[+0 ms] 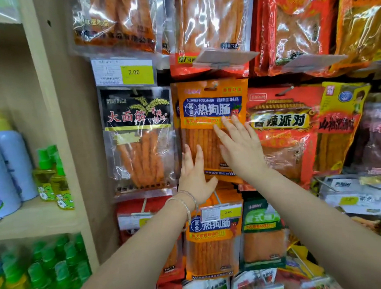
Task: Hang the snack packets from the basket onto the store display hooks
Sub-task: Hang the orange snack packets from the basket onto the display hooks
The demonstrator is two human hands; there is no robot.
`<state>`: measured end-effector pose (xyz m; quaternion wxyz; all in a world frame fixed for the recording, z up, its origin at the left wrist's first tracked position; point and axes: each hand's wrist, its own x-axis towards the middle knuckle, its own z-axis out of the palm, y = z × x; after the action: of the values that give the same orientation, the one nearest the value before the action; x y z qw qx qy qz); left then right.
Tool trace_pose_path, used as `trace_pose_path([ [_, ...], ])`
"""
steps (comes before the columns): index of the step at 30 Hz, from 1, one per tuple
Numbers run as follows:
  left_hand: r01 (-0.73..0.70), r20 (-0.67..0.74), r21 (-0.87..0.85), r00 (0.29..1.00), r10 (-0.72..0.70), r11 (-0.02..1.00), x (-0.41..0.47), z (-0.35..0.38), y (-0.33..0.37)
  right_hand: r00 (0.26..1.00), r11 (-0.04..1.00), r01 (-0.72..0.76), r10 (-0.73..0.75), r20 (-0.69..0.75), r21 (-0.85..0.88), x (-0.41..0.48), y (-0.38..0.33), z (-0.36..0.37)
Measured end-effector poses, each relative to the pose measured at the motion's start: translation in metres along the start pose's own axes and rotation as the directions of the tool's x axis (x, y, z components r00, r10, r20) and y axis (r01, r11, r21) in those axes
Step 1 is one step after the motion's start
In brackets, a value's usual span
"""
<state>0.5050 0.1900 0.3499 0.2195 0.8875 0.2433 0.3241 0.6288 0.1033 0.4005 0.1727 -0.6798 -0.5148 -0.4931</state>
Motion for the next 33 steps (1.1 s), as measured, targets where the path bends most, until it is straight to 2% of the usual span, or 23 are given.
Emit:
trace_pose_path([
  [5,0.078,-0.003,0.005,0.997,-0.078,0.997,0.025,0.006,-0.004,0.974,0.997,0.008,-0.025,0.227,0.078,0.031,0.007,0.013],
  [9,0.133,0.003,-0.015,0.991,-0.133,0.991,0.039,0.008,-0.002,0.896,0.996,-0.028,-0.012,0.443,0.084,0.041,0.010,0.024],
  [12,0.183,0.053,-0.001,0.982,-0.182,0.983,0.047,0.007,0.001,0.860,0.988,-0.092,0.016,0.510,0.125,0.050,0.009,0.024],
  [14,0.203,0.078,0.003,0.976,-0.203,0.979,0.048,0.005,0.004,0.842,0.959,-0.188,0.045,0.537,0.213,0.058,0.007,0.020],
  [19,0.227,0.109,-0.014,0.968,-0.224,0.974,0.037,-0.006,0.010,0.829,0.787,-0.421,0.132,0.544,0.451,0.060,0.005,-0.012],
  [22,0.180,0.112,-0.072,0.979,-0.172,0.981,0.016,-0.017,0.018,0.816,0.606,-0.533,0.182,0.549,0.591,0.040,-0.004,-0.038],
  [26,0.083,0.045,-0.173,0.996,-0.076,0.982,-0.047,-0.038,0.025,0.797,0.462,-0.599,0.264,0.544,0.653,-0.003,-0.027,-0.073],
  [28,0.080,0.008,-0.256,0.997,-0.081,0.963,-0.097,-0.044,0.017,0.772,0.360,-0.636,0.268,0.577,0.683,-0.041,-0.046,-0.090],
  [30,0.140,0.037,-0.270,0.990,-0.135,0.953,-0.155,-0.044,-0.001,0.729,0.265,-0.685,0.250,0.638,0.678,-0.090,-0.071,-0.105],
  [33,0.315,0.119,-0.142,0.946,-0.300,0.938,-0.248,-0.038,-0.044,0.621,0.169,-0.782,0.133,0.772,0.600,-0.171,-0.120,-0.116],
])
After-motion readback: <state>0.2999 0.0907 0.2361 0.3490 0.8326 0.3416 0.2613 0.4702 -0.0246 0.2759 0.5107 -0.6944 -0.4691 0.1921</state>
